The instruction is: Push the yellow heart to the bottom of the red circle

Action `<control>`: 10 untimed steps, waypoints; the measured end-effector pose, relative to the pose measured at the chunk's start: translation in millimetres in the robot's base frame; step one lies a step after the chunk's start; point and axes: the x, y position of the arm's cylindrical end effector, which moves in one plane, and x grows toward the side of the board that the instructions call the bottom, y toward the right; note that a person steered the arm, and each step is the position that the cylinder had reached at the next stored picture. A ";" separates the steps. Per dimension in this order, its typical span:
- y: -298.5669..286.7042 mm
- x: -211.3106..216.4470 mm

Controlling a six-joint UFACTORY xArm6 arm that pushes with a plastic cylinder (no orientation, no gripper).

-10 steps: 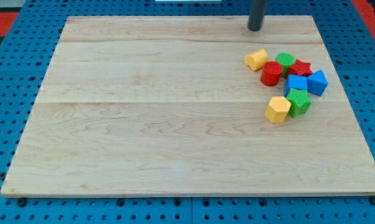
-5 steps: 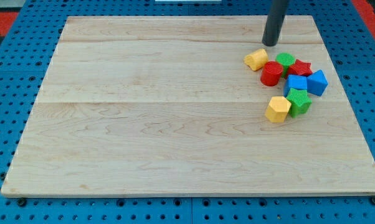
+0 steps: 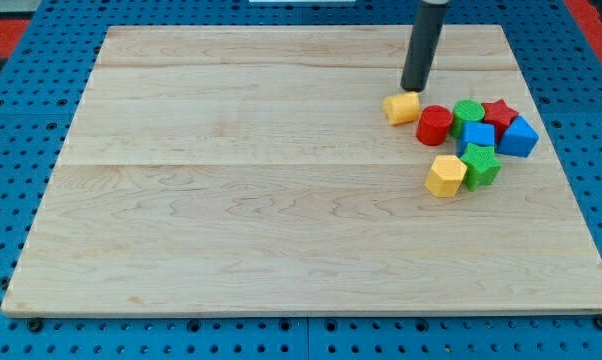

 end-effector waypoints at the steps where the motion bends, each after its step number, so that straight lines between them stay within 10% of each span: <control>1: -15.7 32.3; 6: -71.6 90.0; 10: -8.4 87.8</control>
